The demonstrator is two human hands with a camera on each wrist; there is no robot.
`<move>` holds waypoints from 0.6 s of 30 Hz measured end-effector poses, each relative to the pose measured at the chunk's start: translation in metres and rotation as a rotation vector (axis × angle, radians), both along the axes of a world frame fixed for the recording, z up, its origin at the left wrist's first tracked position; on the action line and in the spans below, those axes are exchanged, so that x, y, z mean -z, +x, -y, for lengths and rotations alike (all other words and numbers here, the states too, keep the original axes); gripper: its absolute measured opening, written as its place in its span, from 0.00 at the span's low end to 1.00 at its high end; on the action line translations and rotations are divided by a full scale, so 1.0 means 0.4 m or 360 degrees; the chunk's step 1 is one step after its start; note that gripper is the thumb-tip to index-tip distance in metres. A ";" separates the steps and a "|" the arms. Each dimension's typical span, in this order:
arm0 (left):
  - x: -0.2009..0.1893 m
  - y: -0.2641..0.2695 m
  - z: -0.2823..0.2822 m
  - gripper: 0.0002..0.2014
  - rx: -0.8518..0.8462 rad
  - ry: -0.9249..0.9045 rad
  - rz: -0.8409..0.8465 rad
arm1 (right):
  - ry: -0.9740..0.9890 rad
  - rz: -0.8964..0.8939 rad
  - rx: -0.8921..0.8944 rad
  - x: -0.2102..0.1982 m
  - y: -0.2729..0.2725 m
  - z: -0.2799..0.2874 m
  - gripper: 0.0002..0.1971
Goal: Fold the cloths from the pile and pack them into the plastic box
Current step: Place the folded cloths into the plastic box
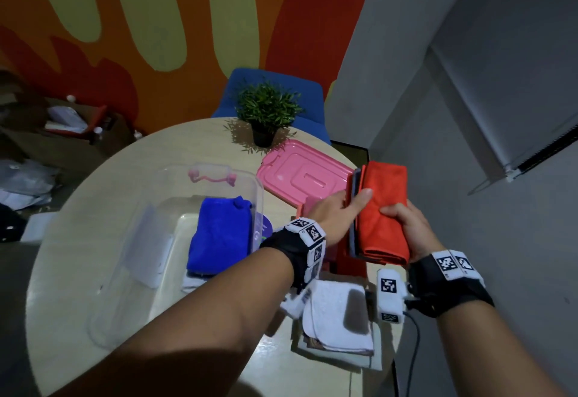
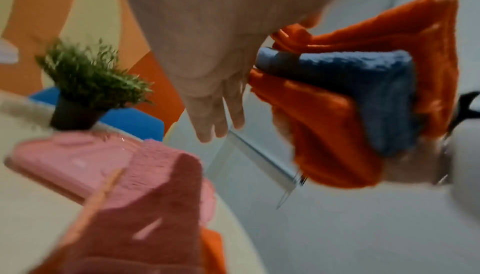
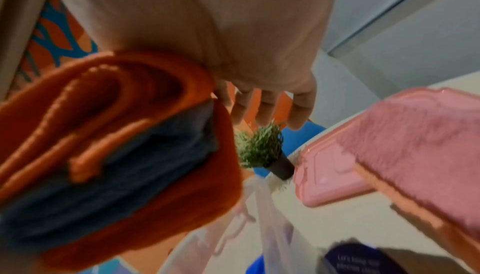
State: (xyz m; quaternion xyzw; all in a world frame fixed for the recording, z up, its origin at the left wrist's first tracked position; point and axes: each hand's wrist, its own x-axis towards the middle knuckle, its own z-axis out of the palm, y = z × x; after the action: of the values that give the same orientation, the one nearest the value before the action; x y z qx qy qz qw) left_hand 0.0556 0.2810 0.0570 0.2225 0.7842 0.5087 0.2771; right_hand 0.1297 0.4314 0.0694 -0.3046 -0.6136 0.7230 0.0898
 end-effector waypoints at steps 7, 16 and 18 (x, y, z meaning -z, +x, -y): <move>-0.054 -0.047 0.155 0.33 -0.0580 0.0408 0.0199 | 0.0110 -0.0171 -0.0356 -0.066 -0.091 0.233 0.11; -0.058 -0.154 0.467 0.20 -0.0860 -0.0097 -0.0608 | 0.1139 0.0434 -0.0771 0.088 -0.240 0.459 0.39; -0.040 -0.174 0.521 0.14 -0.0700 -0.0336 -0.0727 | 0.1550 0.0684 -0.0921 0.112 -0.229 0.486 0.32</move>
State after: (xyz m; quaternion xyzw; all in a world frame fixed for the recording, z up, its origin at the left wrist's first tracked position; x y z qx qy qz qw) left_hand -0.0140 0.0725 0.0731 0.1263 0.9037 0.4091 -0.0007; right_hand 0.0381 0.2368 0.0245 -0.1885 -0.9362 0.2765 -0.1073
